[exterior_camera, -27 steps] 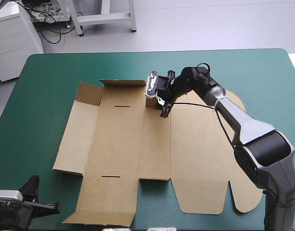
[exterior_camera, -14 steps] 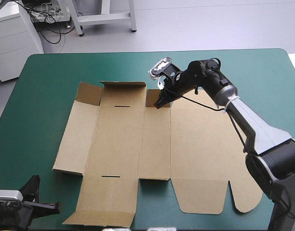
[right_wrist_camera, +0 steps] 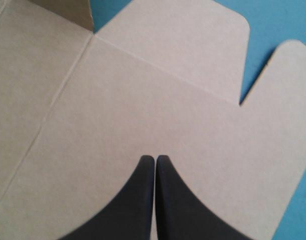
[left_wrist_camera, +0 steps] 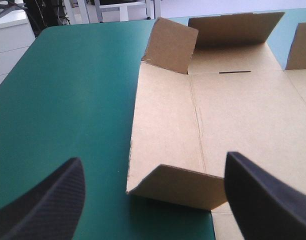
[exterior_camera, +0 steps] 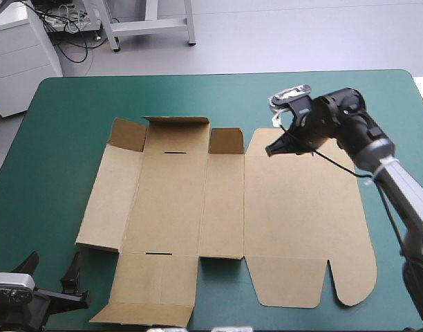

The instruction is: Fold the box

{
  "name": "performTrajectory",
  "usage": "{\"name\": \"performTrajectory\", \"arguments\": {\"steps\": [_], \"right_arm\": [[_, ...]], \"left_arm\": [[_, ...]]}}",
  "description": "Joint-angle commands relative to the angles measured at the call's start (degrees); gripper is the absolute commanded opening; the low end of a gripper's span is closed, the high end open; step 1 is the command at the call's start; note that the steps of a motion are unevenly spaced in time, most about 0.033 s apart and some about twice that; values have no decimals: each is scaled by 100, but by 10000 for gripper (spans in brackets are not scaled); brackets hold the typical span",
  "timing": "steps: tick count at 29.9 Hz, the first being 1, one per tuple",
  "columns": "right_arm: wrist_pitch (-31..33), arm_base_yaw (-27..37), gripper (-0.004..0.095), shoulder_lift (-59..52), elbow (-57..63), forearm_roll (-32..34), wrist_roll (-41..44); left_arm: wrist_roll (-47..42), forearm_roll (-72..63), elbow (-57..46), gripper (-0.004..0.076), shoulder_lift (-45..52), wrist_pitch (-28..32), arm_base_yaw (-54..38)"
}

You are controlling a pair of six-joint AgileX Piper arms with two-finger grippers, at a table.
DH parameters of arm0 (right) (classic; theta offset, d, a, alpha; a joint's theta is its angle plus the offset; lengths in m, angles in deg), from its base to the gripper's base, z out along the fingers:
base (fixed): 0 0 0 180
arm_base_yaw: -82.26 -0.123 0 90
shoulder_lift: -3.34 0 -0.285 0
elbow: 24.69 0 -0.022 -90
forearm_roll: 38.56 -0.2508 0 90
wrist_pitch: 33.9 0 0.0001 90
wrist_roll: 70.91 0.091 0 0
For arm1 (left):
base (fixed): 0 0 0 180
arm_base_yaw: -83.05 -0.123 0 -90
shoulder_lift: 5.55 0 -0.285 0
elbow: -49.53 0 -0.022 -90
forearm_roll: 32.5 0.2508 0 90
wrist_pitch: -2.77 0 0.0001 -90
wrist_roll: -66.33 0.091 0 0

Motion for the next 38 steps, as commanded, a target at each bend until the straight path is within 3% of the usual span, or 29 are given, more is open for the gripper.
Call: {"name": "performTrajectory", "arguments": {"steps": [1,6,13,20,28,38], "right_arm": [[-309,271,-8,-959,702,69,22],[-601,581,-8,-2124,1893,55,28],[-653,625,-8,-3423,2901,44,256],[-558,625,-8,-4270,3744,-469,219],[-537,625,-8,-4522,4531,-809,219],[-439,615,-8,-4626,4823,-1206,-121]], "left_arm": [[-46,-62,113,570,-85,470,38],[-46,-31,324,566,-719,887,38],[2,610,1426,566,-2156,786,38],[-9,1252,2776,564,-3949,-126,38],[-51,1198,4076,553,-6122,-1631,38],[124,830,4328,543,-7931,-2057,38]]}}
